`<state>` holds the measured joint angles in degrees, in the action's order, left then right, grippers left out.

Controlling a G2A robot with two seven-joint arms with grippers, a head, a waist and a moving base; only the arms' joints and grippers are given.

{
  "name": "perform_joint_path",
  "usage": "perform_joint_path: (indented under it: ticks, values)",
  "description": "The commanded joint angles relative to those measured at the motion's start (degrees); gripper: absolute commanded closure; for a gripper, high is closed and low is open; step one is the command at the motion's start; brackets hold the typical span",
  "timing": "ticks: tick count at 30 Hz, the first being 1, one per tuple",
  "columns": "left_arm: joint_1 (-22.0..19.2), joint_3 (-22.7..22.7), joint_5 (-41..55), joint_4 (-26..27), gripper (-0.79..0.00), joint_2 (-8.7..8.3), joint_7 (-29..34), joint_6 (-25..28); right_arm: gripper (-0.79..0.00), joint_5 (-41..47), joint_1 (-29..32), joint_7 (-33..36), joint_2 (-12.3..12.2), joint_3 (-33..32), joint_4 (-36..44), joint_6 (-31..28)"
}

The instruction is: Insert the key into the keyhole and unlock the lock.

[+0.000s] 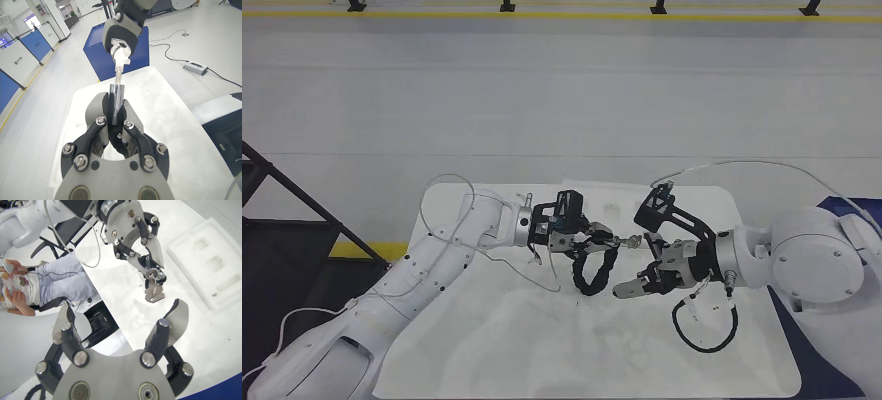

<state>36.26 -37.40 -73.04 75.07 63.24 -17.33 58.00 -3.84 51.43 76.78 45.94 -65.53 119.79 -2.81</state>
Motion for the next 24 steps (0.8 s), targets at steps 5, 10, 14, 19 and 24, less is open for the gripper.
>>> perform_joint_path:
  ticks: [5, 10, 14, 19, 24]
  values:
    - [-1.82, 1.40, 7.40, 1.87, 0.000, -1.83, 6.74, 0.00, -0.785, -0.12, 1.02, -0.66, -0.12, -0.19, -0.79, -2.04]
    - [-2.72, 1.15, 11.84, 3.12, 0.000, -3.13, 12.11, 0.00, -0.785, -0.12, 1.02, -0.66, -0.12, -0.19, -0.79, -2.04]
    - [-2.75, 0.74, 15.28, 3.91, 0.000, -3.96, 15.75, 0.00, -0.785, -0.69, 1.75, -3.70, -0.09, -0.67, -0.75, -2.68]
    - [-3.06, 1.89, 21.11, 3.33, 0.000, -4.19, 20.13, 0.00, -0.785, -10.73, 1.80, -7.29, -0.49, -1.75, 1.09, -14.70]
    - [-4.62, 3.01, 23.61, 1.87, 0.000, -3.60, 22.56, 0.00, -0.785, -18.34, 2.38, -10.17, -0.52, -0.11, 3.58, -24.27]
